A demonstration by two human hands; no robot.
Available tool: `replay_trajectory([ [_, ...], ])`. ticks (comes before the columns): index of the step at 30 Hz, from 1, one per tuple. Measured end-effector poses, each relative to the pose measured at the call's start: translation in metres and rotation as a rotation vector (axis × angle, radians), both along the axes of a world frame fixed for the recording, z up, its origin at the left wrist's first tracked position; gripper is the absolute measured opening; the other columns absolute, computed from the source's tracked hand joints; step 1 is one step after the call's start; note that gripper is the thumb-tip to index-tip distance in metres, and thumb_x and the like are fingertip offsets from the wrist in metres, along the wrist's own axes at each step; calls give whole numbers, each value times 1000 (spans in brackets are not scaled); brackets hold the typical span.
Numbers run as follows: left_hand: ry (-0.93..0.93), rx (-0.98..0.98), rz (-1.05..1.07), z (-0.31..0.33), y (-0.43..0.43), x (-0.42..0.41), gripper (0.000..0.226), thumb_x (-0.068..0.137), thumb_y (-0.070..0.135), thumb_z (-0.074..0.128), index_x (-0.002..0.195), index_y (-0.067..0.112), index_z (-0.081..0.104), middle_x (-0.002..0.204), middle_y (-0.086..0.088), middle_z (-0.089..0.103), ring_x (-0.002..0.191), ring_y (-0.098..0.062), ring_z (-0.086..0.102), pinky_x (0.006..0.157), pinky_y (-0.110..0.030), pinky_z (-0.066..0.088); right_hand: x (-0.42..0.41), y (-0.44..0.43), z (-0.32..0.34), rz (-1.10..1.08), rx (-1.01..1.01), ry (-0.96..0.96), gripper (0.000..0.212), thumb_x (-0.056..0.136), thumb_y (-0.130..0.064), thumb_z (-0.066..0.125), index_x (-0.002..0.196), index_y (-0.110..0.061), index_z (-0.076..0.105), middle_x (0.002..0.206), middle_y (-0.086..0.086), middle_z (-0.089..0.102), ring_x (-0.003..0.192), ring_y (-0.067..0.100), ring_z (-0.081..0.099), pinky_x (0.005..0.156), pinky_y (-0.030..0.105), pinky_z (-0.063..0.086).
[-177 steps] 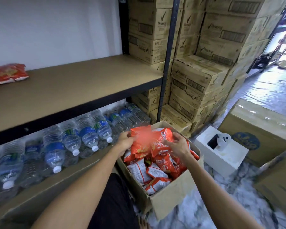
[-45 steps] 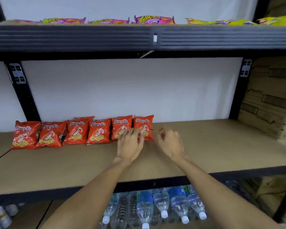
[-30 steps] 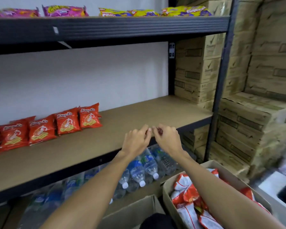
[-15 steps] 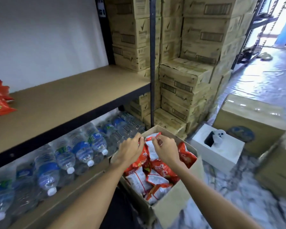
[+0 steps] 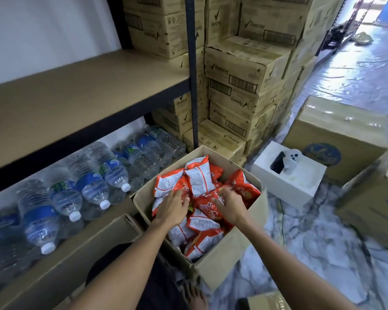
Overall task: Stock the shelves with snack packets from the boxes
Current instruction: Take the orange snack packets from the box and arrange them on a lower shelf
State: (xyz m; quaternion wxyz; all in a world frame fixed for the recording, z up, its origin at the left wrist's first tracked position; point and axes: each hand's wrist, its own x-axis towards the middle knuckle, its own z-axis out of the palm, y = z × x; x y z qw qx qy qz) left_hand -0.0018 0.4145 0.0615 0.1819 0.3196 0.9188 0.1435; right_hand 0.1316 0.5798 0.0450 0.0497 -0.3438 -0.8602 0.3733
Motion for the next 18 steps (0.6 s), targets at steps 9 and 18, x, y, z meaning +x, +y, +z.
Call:
replay_trajectory([
  [9,1,7,80,-21,-2,-16,50,102,46,39,141,15,40,144,-10,42,129,-31,46,101,-51,45,-25,4,-20,-37,-144,-148,78,81,-39,81,142,-12,40,144,15,46,130,32,49,108,42,45],
  [18,-117,127,118,-21,18,-29,64,102,34,51,153,11,22,154,-11,35,139,-30,40,107,-45,40,-30,3,-38,-135,-146,-121,61,76,-35,85,126,-18,53,126,5,63,112,26,64,96,42,55],
])
